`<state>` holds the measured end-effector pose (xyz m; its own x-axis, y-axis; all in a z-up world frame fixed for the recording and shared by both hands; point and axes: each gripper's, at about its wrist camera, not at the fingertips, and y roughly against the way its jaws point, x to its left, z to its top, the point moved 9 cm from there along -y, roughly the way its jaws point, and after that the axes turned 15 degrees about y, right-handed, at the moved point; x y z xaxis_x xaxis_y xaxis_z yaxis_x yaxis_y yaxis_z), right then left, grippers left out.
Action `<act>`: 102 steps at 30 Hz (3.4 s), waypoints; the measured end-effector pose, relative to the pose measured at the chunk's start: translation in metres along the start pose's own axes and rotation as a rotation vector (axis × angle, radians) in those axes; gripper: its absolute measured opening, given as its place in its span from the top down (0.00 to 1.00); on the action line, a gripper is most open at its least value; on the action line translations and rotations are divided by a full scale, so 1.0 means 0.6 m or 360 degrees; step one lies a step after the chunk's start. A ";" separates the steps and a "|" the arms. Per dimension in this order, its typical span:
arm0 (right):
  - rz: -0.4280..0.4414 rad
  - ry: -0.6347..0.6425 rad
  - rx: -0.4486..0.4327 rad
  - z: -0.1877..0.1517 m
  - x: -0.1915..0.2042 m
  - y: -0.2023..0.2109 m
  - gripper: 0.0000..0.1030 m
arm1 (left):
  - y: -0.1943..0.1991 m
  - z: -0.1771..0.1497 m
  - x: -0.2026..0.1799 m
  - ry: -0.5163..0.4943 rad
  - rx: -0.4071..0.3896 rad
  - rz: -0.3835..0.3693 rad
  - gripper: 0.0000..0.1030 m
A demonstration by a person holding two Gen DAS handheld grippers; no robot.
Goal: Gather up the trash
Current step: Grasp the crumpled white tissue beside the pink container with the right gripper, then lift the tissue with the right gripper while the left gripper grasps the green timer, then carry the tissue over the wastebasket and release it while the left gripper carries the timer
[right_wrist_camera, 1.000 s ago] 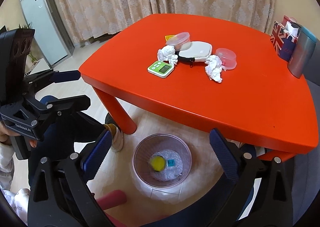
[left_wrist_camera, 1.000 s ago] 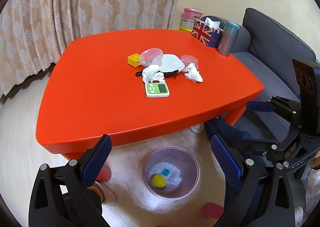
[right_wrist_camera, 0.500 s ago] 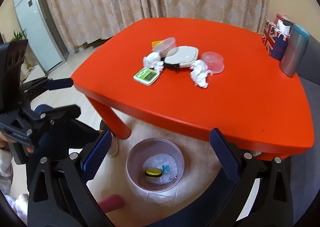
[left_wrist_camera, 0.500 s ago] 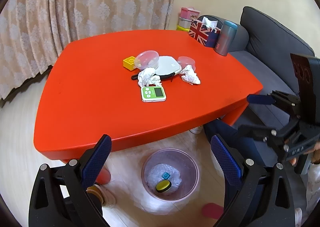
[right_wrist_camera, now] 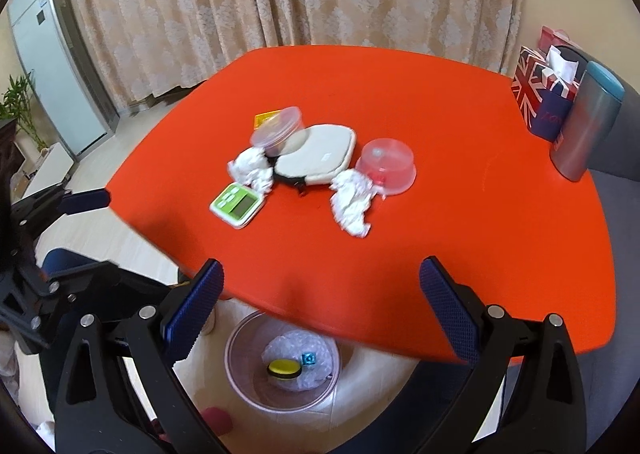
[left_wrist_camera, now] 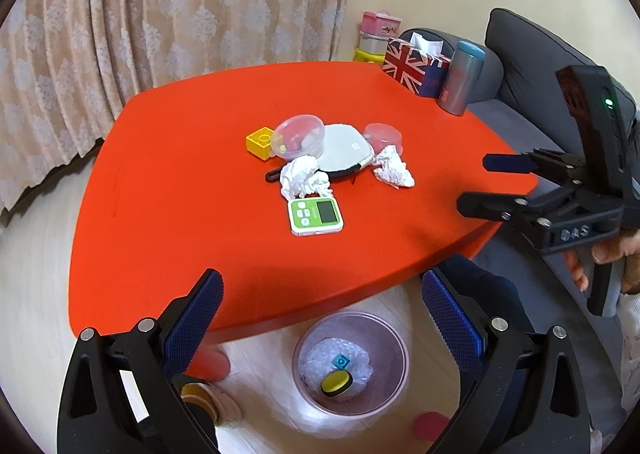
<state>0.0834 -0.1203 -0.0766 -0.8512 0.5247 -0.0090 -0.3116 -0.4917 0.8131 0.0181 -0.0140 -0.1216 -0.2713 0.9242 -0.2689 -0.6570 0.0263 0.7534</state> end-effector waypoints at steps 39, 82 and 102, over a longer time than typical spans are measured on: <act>-0.0007 -0.0035 0.0137 0.025 -0.047 -0.093 0.80 | -0.103 0.048 -0.003 0.0047 0.0101 0.0036 0.07; -0.0018 0.0082 -0.0021 0.004 0.021 0.024 0.80 | -0.033 0.032 -0.025 -0.0102 0.0040 0.0041 0.54; 0.0186 0.0169 0.0035 -0.095 0.133 0.034 0.80 | 0.020 -0.063 -0.042 -0.0145 0.0076 -0.0069 0.54</act>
<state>-0.0152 -0.1284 -0.0938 -0.9215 0.3874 0.0260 -0.1993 -0.5294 0.8246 -0.0097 -0.0515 -0.1282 -0.1769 0.9524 -0.2482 -0.6320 0.0834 0.7705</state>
